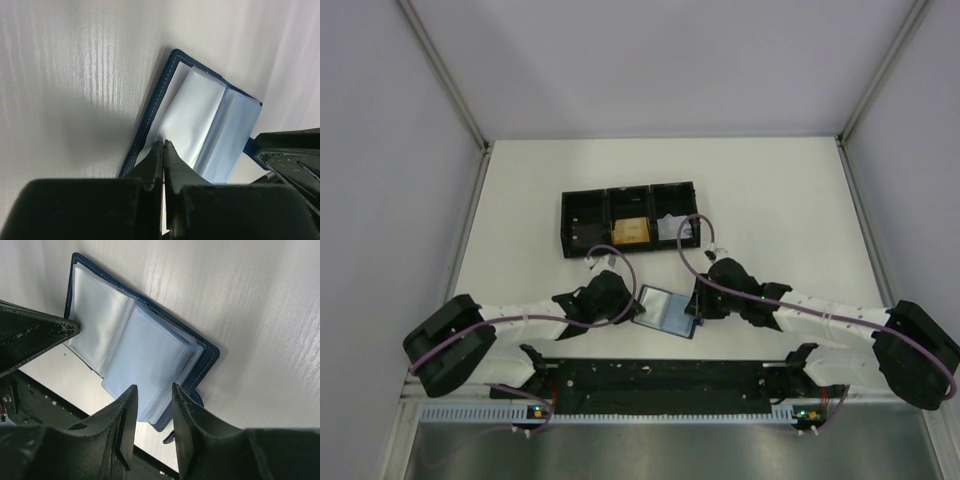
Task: Take the credit cards out of the card holder
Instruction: Remove the credit card from the card holder.
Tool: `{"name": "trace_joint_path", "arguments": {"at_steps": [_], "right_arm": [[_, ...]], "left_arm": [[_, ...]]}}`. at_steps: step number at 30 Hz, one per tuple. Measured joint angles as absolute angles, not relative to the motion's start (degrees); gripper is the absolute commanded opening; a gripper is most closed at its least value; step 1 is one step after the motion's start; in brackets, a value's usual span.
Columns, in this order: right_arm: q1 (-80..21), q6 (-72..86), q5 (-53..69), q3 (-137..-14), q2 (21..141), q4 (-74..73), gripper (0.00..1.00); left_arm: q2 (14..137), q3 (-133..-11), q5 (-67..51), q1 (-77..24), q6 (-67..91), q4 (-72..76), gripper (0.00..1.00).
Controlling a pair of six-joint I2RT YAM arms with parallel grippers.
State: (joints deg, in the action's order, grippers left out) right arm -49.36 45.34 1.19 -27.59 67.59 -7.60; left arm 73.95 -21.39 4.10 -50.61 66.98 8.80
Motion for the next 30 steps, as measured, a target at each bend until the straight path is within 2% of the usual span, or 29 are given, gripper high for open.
{"name": "trace_joint_path", "arguments": {"at_steps": [12, 30], "right_arm": [[-49.3, 47.2, 1.9, -26.5, 69.0, -4.2, 0.29], [-49.3, 47.9, 3.9, -26.3, 72.4, 0.1, 0.30]], "left_arm": [[73.3, -21.2, 4.1, -50.6, 67.4, 8.4, 0.00], [73.2, -21.1, 4.1, -50.7, 67.4, 8.3, 0.00]]}}
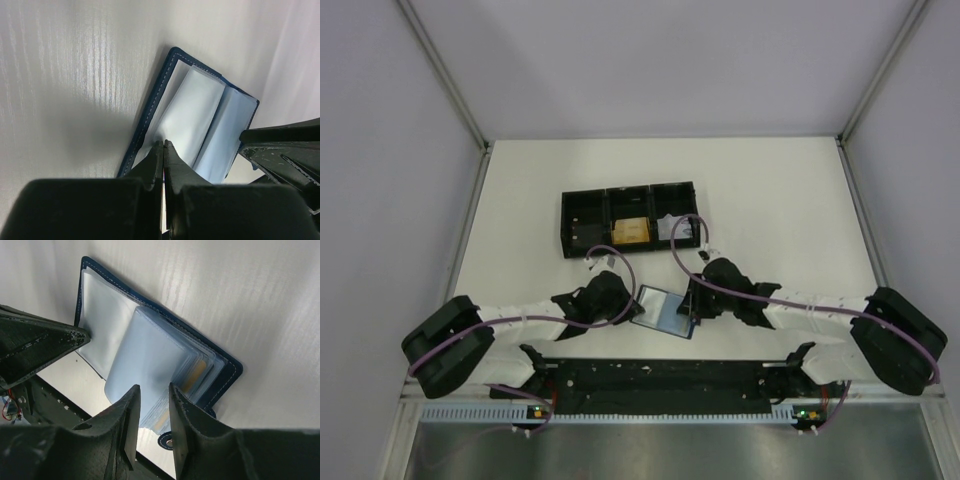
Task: Take the credit cards out of the card holder
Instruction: Remove the credit card from the card holder.
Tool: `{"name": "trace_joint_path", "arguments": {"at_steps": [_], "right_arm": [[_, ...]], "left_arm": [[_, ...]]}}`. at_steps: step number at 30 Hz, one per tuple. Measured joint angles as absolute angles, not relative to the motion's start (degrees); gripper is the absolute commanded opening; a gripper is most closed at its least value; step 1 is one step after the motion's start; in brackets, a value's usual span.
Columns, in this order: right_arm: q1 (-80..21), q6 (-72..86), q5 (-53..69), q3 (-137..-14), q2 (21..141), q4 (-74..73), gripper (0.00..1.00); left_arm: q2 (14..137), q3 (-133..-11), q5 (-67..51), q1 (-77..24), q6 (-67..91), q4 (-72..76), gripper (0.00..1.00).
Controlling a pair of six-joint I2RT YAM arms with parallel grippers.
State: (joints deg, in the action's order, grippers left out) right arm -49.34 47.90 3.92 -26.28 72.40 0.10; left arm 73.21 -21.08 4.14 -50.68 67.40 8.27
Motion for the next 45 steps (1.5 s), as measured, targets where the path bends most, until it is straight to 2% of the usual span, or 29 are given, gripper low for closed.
{"name": "trace_joint_path", "arguments": {"at_steps": [20, 28, 38, 42, 45], "right_arm": [[-49.3, 46.7, 10.8, -34.9, 82.9, 5.9, 0.30], [-49.3, 45.9, 12.8, -37.4, 84.8, 6.8, 0.30], [-49.4, 43.3, 16.8, -45.0, 93.8, 6.4, 0.31], [-49.4, 42.6, 18.4, -47.2, 97.1, 6.2, 0.37], [-49.4, 42.2, 19.3, -48.2, 98.1, 5.8, 0.38]], "left_arm": [[70.8, -19.9, 4.1, -51.2, 67.3, 7.5, 0.01], [64.7, -19.3, 4.7, -51.4, 65.6, 5.1, 0.21], [48.6, -19.3, 7.1, -53.1, 62.3, 0.8, 0.21], [49.0, -19.6, 6.3, -53.3, 60.5, 0.9, 0.19], [52.2, -19.9, 4.9, -53.4, 59.8, 1.2, 0.16]]}}
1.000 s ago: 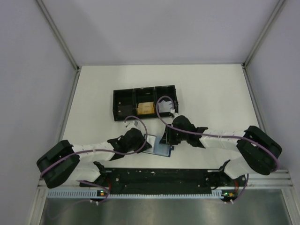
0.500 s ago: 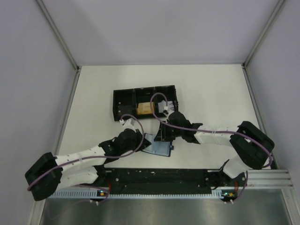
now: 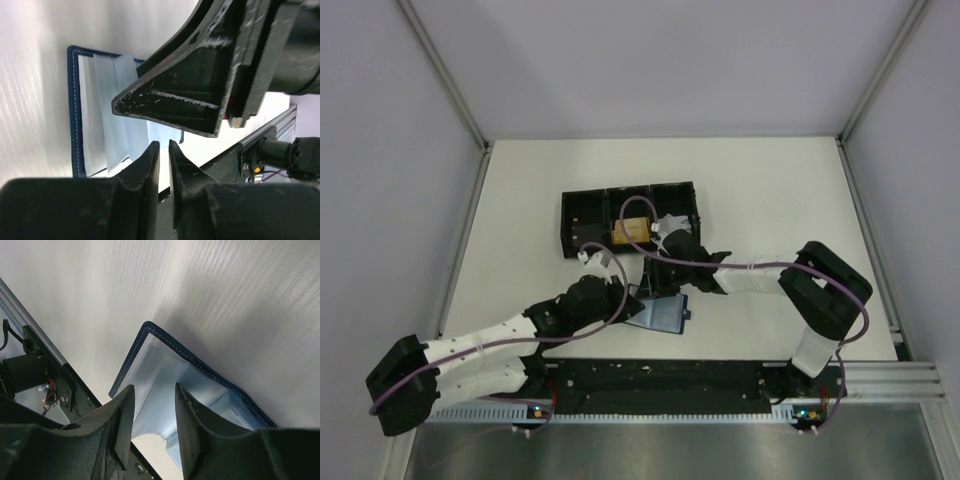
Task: Take the credit cards out of the card holder
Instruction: Remove the credit card from the card holder.
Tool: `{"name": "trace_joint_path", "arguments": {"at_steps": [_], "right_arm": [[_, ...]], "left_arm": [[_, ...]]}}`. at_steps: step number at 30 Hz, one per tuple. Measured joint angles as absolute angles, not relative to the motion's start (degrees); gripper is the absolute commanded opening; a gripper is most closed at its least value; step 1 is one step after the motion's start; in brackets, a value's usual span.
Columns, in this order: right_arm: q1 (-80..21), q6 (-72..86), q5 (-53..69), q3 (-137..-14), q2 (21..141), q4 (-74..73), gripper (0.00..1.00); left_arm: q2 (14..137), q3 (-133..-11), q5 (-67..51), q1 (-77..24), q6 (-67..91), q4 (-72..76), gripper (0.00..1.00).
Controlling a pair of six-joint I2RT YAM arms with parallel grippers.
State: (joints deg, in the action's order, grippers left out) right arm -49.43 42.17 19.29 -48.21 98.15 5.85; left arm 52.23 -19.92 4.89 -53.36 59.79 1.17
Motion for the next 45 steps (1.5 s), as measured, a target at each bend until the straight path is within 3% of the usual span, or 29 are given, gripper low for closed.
{"name": "trace_joint_path", "arguments": {"at_steps": [13, 20, 25, 31, 45], "right_arm": [[-49.5, 40.5, 20.1, -54.6, 99.7, 2.5, 0.41], [-49.5, 39.5, 19.4, -55.2, 100.3, -0.2, 0.41], [-48.9, 37.9, 15.7, -55.0, 94.8, -6.3, 0.42], [-48.6, 35.9, 10.1, -52.2, 85.8, -10.0, 0.51], [-48.6, 30.7, 1.1, -47.6, 85.5, -16.4, 0.55]], "left_arm": [[53.4, -22.2, 2.7, -54.8, 58.5, 1.4, 0.14], [56.8, -23.1, 4.5, -54.9, 58.6, 0.6, 0.00], [61.8, -23.4, 7.0, -54.9, 59.9, -2.1, 0.00], [65.1, -23.4, 8.4, -54.9, 61.4, -2.2, 0.00], [67.0, -23.4, 8.4, -54.9, 62.5, -2.2, 0.00]]}}
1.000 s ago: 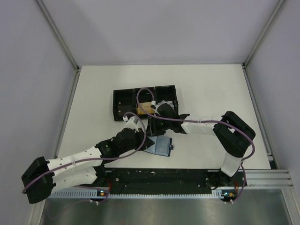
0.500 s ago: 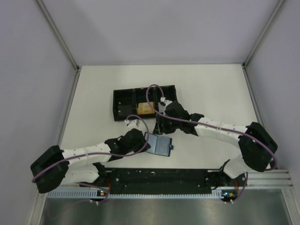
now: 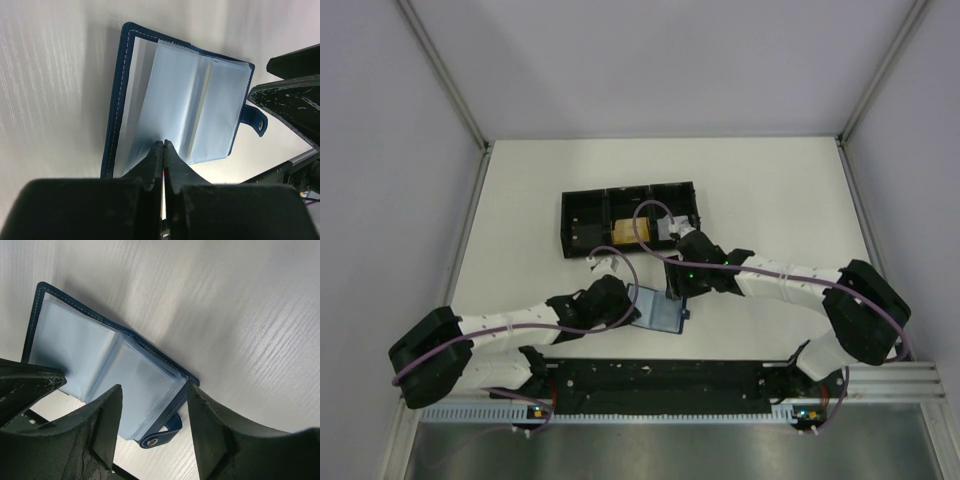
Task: Take the credit cards out of the card holder
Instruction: Remove the credit card from the card holder.
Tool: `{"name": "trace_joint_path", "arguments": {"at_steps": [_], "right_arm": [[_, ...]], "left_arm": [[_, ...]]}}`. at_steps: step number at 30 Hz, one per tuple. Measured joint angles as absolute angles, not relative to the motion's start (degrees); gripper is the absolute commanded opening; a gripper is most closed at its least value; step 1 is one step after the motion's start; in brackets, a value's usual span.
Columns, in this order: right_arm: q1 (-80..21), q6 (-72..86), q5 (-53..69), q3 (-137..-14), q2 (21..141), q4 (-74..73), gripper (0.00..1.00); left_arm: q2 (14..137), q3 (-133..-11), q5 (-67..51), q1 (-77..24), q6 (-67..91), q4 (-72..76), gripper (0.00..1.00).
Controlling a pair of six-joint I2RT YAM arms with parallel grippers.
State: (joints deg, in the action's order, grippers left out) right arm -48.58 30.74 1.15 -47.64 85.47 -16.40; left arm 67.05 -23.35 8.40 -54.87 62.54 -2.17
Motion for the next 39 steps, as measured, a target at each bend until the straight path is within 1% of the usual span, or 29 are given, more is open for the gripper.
{"name": "trace_joint_path", "arguments": {"at_steps": [4, 15, 22, 39], "right_arm": [[-48.6, 29.5, 1.3, -47.7, 87.0, -16.5, 0.53], [-48.6, 27.3, 4.0, -47.7, 87.9, -15.9, 0.43], [-48.6, 26.7, 4.6, -47.8, 87.9, -15.6, 0.40], [-48.6, 26.5, 5.3, -48.8, 89.7, -15.2, 0.40]], "left_arm": [[67.5, -23.4, 8.4, -54.9, 62.7, -2.2, 0.00], [68.0, -23.4, 8.4, -54.9, 62.8, -2.1, 0.00], [68.0, -23.4, 8.4, -54.9, 62.9, -2.1, 0.00], [68.0, -23.4, 8.1, -54.9, 62.9, -2.1, 0.00]]}}
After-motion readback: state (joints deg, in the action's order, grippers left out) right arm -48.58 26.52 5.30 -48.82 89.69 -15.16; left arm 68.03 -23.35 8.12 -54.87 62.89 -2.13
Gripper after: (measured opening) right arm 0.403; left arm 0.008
